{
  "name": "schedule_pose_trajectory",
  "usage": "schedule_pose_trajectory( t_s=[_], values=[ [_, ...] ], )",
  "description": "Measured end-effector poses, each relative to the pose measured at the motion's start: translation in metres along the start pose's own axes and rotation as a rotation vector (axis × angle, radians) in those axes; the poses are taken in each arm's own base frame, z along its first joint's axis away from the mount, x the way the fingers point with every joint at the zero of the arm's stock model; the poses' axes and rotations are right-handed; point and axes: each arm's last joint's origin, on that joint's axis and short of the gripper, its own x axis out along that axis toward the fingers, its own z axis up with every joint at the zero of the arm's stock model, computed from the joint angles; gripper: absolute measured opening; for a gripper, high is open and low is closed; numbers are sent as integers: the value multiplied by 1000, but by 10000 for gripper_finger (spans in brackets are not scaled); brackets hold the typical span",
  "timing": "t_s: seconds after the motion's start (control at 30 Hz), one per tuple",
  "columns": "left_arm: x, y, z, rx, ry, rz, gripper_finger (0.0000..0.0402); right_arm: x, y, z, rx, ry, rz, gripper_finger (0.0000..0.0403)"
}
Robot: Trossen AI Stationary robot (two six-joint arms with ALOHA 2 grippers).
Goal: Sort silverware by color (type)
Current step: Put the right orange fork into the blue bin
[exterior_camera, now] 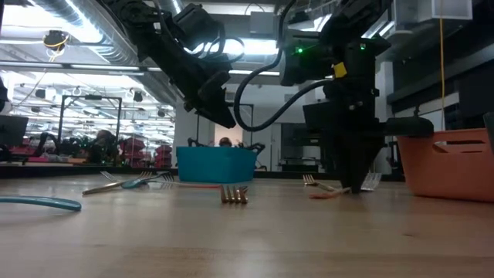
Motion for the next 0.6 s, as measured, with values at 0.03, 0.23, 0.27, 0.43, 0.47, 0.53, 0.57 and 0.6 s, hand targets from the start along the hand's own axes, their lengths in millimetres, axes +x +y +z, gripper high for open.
schedule_pose_trajectory(
  t_s=[0.03, 0.23, 0.27, 0.43, 0.47, 0.53, 0.57, 0.6],
  values=[
    [0, 0, 0, 0, 0, 0, 80, 0, 0, 0, 0, 0, 0, 14],
    [0, -3, 1, -20, -10, -7, 80, 0, 0, 0, 0, 1, -2, 8],
    [-1, -4, 1, -19, -10, -10, 80, 0, 0, 0, 0, 1, -2, 8],
    [-1, -5, 1, -19, -14, -17, 80, -1, 0, 1, 0, 4, -1, 3],
    [-1, -4, 1, -19, -14, -20, 80, -3, -1, 1, 1, 9, 3, 3],
    [-1, -5, 3, -20, -16, -33, 80, -6, -2, 3, 0, 20, 5, 4],
    [-1, -5, 4, -21, -22, -43, 80, -7, -3, 4, -1, 27, -5, 4],
    [-2, -6, 7, -22, -28, -52, 80, -10, -4, 5, 0, 33, -15, 4]
  ],
)
